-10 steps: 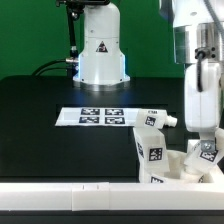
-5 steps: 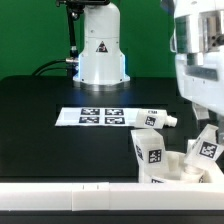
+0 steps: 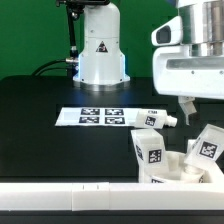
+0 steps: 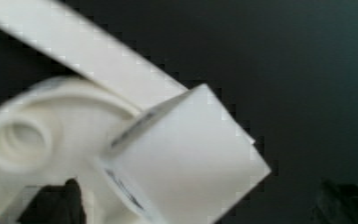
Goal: Assemble stool
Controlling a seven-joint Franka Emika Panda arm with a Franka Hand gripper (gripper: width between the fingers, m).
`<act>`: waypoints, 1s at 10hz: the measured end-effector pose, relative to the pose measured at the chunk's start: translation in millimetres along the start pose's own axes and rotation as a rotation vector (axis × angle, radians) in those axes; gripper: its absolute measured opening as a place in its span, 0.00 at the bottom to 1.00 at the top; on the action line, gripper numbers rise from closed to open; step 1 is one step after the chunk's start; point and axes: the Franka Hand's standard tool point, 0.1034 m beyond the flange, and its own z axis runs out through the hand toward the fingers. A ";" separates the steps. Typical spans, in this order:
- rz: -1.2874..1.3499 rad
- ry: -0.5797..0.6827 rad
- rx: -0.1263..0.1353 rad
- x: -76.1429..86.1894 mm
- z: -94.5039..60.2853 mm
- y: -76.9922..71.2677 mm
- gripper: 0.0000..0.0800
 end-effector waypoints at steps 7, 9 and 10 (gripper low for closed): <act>-0.991 0.002 -0.069 -2.5 0.5 4.2 0.81; -1.265 -0.027 -0.101 -12.1 2.5 2.4 0.81; -1.297 -0.009 -0.099 -9.8 2.5 4.4 0.81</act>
Offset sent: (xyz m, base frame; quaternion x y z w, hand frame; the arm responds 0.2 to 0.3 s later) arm 0.0000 0.0000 0.0000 0.0000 0.0000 -0.1938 0.9810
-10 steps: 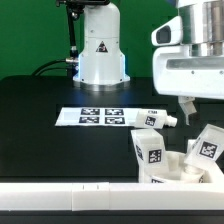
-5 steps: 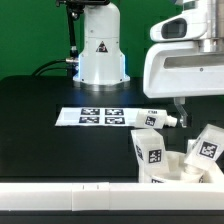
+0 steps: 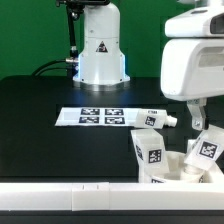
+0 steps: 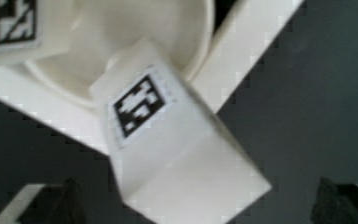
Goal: Assemble stool
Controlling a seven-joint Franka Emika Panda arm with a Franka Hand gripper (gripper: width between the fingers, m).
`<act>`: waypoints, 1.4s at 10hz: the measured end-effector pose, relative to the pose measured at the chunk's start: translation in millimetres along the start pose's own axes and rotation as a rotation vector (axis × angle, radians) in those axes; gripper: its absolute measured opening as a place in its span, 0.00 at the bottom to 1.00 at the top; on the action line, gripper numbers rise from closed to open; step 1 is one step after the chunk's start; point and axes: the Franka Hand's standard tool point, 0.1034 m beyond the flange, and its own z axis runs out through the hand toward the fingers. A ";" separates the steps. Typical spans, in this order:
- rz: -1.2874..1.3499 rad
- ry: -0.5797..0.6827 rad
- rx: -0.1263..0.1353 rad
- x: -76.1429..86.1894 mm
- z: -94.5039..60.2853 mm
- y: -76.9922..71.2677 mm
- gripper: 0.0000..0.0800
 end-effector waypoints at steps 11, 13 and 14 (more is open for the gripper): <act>-0.380 -0.071 -0.034 -15.4 23.8 10.6 0.47; -0.380 -0.071 -0.034 -15.6 23.8 11.1 0.42; -0.322 -0.066 -0.034 -16.2 23.6 14.2 0.42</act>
Offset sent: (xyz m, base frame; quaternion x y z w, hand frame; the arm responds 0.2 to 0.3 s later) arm -0.0026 0.0239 -0.0308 -0.0253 -0.0373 -0.1745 0.9836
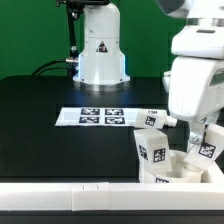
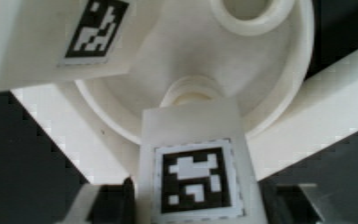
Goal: Assemble stool
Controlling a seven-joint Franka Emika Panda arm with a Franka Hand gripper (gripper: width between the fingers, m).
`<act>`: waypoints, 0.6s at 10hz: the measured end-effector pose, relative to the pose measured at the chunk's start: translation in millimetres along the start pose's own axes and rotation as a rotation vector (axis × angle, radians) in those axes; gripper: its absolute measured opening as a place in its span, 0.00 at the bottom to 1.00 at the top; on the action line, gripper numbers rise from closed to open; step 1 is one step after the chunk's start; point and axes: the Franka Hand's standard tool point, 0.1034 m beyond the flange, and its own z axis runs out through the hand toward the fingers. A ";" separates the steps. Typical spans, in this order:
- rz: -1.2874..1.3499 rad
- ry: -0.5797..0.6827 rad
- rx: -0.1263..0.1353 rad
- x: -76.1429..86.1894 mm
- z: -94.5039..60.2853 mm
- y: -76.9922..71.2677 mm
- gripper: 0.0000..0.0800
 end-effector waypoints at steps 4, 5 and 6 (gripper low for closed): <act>0.551 0.017 0.008 -9.6 3.0 10.5 0.42; 0.584 0.017 0.006 -10.0 3.0 11.0 0.43; 0.662 0.015 0.005 -11.6 3.2 12.6 0.43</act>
Offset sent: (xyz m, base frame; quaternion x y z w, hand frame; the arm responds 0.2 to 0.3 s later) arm -0.0081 0.0077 -0.0031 0.0603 0.0079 0.4586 0.8866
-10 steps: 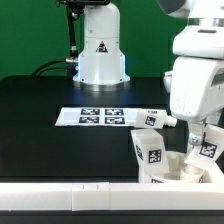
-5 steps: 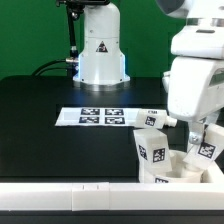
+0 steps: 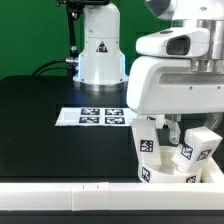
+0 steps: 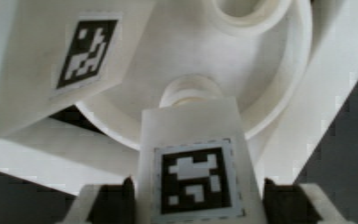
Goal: Assemble stool
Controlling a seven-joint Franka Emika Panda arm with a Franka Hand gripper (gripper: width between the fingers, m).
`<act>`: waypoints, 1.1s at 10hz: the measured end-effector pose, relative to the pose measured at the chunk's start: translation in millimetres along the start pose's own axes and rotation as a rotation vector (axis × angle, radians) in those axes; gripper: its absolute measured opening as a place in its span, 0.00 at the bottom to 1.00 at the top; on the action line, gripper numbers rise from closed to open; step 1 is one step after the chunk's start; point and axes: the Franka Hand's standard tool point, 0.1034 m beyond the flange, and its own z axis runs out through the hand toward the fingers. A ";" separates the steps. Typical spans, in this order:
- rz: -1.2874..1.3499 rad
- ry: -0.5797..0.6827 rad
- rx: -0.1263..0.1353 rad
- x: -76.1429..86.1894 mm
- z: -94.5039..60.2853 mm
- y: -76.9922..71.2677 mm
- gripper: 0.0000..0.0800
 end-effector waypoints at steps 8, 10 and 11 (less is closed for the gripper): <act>0.889 0.035 0.107 1.3 1.7 6.5 0.43; 1.039 0.026 0.116 1.3 1.8 5.2 0.43; 1.288 0.006 0.135 1.1 3.3 -1.5 0.43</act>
Offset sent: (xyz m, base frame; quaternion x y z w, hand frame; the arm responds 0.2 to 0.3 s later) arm -0.0154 -0.0004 -0.0081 0.0863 0.0203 0.4806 0.8725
